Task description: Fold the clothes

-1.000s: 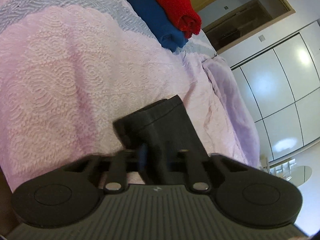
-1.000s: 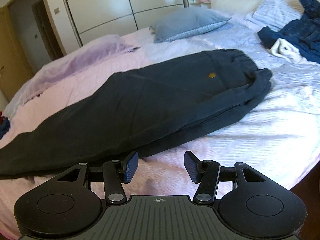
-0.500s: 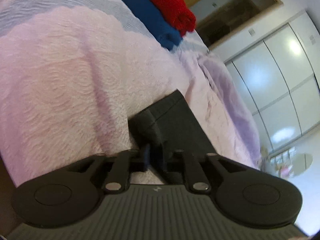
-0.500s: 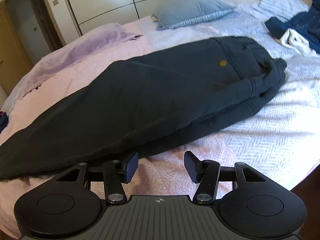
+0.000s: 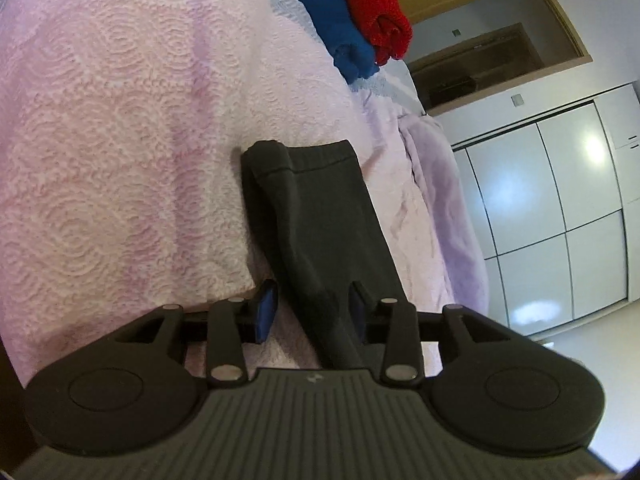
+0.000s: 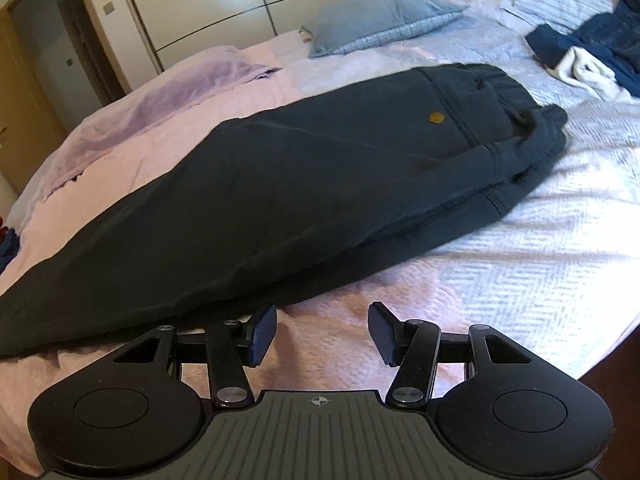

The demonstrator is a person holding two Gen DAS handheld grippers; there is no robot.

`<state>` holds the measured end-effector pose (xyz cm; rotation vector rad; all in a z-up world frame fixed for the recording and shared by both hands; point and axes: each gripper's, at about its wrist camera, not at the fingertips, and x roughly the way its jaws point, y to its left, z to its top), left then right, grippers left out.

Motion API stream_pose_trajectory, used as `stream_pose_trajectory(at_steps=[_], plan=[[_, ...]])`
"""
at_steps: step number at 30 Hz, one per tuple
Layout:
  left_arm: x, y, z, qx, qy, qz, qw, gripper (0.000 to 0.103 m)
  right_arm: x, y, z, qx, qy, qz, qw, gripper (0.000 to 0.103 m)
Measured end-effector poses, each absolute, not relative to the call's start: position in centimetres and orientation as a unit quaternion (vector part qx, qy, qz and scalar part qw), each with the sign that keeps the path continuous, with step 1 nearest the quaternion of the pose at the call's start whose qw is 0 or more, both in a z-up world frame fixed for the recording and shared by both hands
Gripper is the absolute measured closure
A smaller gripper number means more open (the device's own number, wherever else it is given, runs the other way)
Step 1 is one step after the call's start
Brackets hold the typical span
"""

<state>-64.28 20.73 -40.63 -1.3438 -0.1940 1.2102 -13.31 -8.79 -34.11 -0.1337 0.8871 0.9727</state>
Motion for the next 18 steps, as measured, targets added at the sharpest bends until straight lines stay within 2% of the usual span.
stream_pose_trajectory(at_steps=[1,2,3,5,10,14,18], plan=[[-63.9,20.9,-40.3,-0.574,-0.076,0.528,0.621,0.074,-13.2,-8.9,-34.2,-0.060,0.415,0.449,0.789,0.049],[-63.6,20.9,-40.0,-0.561,-0.064,0.535,0.628,0.086,-13.1,-9.0,-34.3,-0.059,0.417,0.448,0.789,0.049],[-63.2,21.0,-39.6,-0.548,-0.051,0.543,0.634,0.092,-13.1,-9.1,-34.4,-0.058,0.419,0.448,0.788,0.049],[-62.6,20.9,-38.5,-0.515,-0.029,0.555,0.652,0.096,-13.0,-9.2,-34.4,-0.058,0.417,0.448,0.789,0.049],[-57.2,20.1,-31.9,-0.307,0.082,0.580,0.750,0.097,-12.1,-9.6,-34.1,-0.052,0.407,0.445,0.796,0.049],[-50.4,17.0,-26.2,-0.130,0.129,0.507,0.842,0.097,-10.8,-10.1,-33.9,-0.040,0.406,0.440,0.800,0.049],[-42.6,12.7,-24.2,-0.045,0.154,0.370,0.915,0.095,-9.8,-10.4,-33.5,-0.029,0.401,0.439,0.804,0.049]])
